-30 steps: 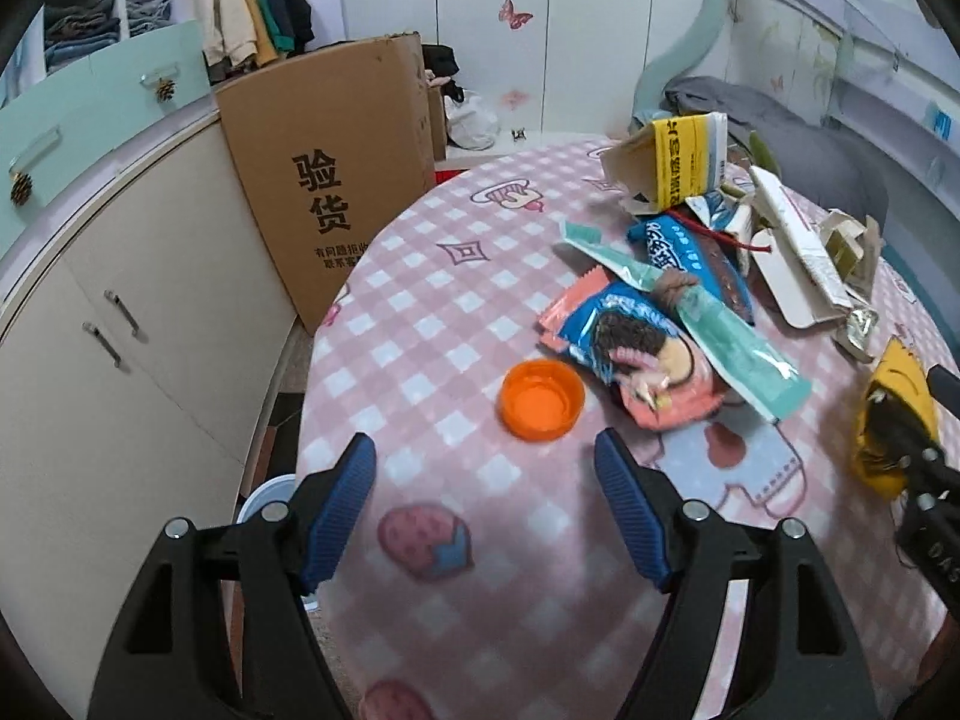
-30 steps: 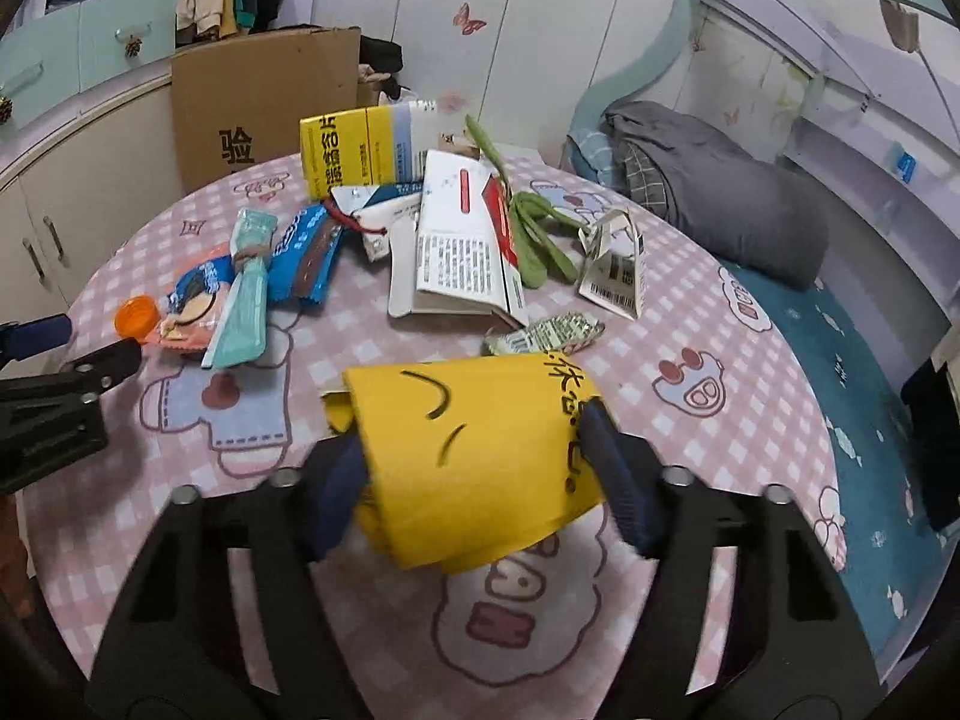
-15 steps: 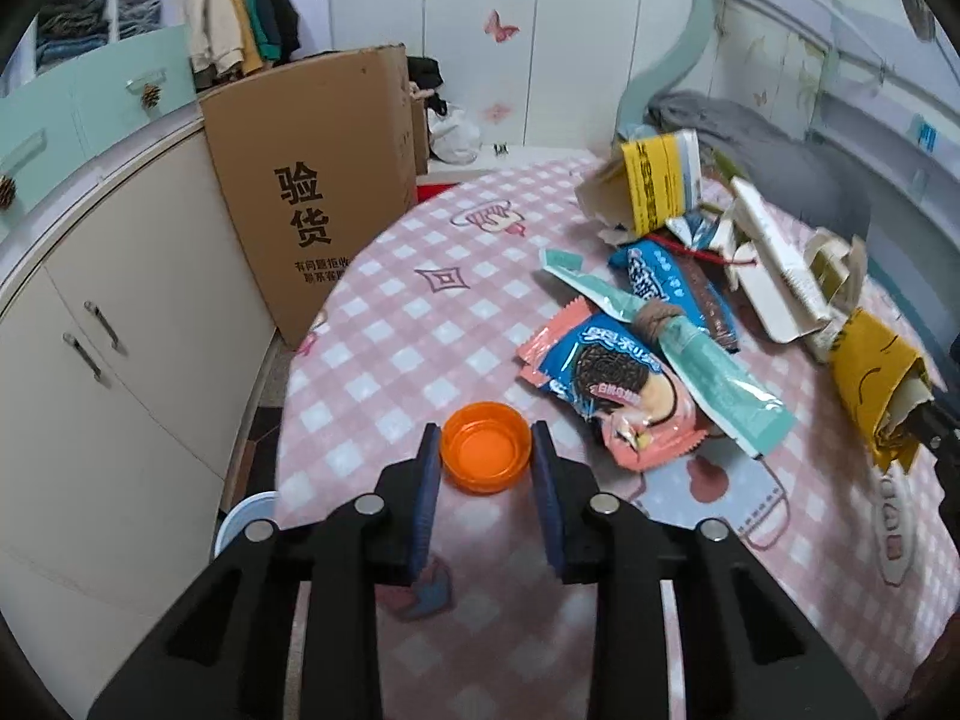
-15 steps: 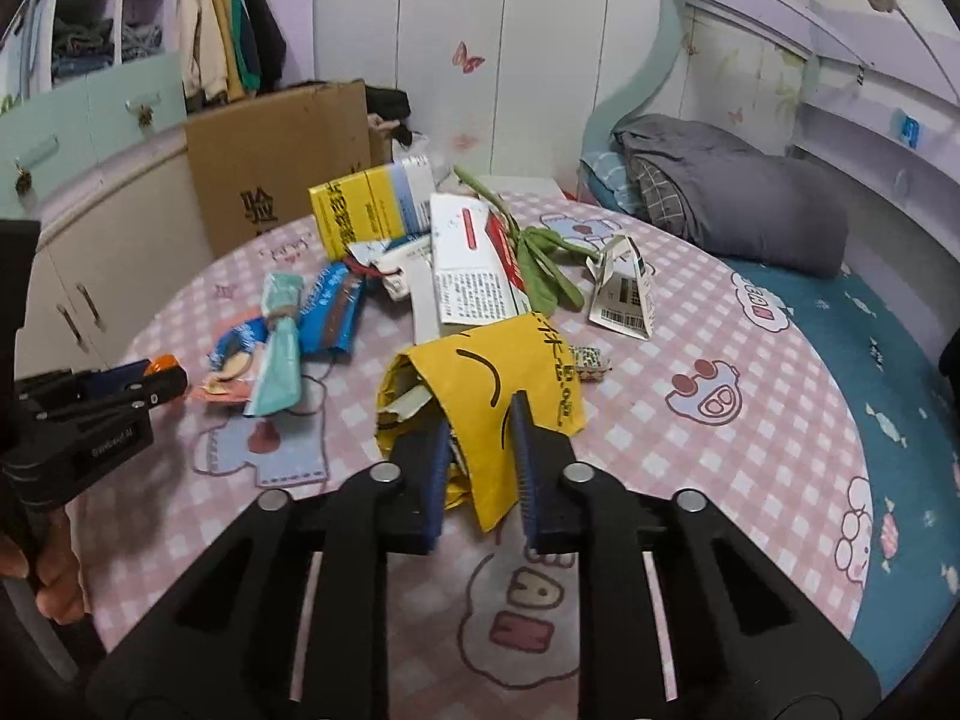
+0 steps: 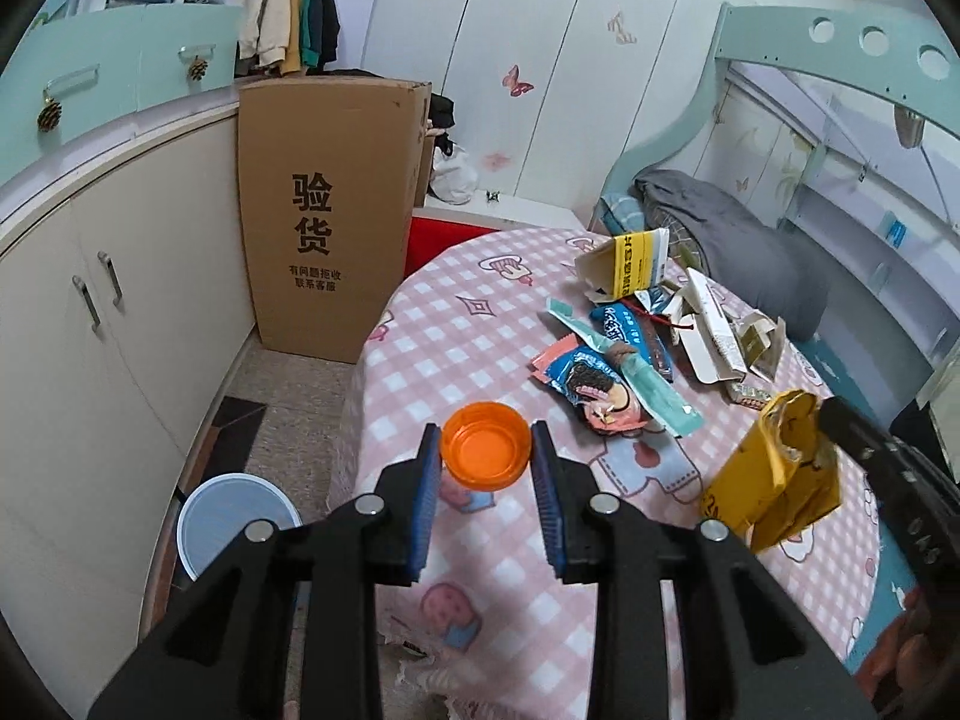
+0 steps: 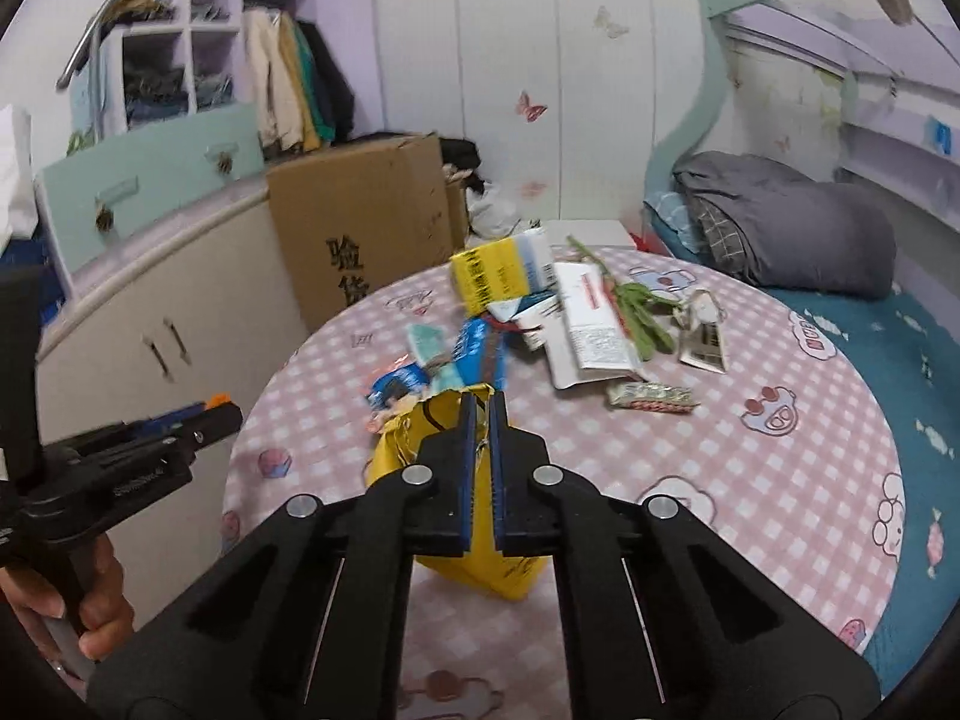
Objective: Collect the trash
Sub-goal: 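Carry the cap and yellow bag to the wastebasket and open both tools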
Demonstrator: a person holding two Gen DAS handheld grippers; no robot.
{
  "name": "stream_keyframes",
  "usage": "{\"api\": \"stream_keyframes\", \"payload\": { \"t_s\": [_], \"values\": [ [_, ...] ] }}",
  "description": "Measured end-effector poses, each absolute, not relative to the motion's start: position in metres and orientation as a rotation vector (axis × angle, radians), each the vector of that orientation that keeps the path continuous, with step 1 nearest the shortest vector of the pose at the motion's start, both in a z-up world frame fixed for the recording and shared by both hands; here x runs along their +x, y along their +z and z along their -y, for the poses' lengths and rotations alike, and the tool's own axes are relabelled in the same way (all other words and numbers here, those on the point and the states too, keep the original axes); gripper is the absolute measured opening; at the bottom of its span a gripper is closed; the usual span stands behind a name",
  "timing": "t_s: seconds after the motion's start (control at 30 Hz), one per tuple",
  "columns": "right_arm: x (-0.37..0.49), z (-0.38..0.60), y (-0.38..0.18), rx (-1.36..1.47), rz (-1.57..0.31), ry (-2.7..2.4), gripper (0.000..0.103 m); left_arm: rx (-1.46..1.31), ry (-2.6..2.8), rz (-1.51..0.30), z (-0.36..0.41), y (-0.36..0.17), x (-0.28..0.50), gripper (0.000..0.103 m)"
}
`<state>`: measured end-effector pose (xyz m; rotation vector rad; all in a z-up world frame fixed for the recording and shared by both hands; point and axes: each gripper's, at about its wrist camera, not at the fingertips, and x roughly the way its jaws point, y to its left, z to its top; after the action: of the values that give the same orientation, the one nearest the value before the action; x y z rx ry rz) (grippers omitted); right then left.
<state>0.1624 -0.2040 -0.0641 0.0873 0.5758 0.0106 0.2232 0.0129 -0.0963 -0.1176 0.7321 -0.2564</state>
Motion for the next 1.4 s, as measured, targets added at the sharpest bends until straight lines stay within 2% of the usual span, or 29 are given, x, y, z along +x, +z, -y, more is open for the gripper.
{"api": "stream_keyframes", "payload": {
  "t_s": [0.23,0.47,0.73,1.1,1.4],
  "values": [
    [0.164,0.193,-0.068,0.014,-0.624,-0.057,0.006,-0.126,-0.278,-0.745,-0.018,-0.102,0.213,0.029],
    [0.168,0.204,-0.079,0.041,-0.668,-0.08,0.012,-0.13,-0.289,-0.758,-0.018,-0.107,0.211,0.029],
    [0.161,0.194,-0.07,0.078,-0.585,0.013,0.004,-0.174,-0.264,-0.726,-0.03,-0.1,0.208,0.029],
    [0.188,0.085,-0.054,0.056,-0.575,0.317,0.004,-0.293,-0.132,-0.655,-0.109,-0.088,0.2,0.029],
    [0.242,-0.026,-0.094,0.026,-0.659,0.509,0.004,-0.366,0.087,-0.679,-0.203,-0.116,0.212,0.029]
  ]
}}
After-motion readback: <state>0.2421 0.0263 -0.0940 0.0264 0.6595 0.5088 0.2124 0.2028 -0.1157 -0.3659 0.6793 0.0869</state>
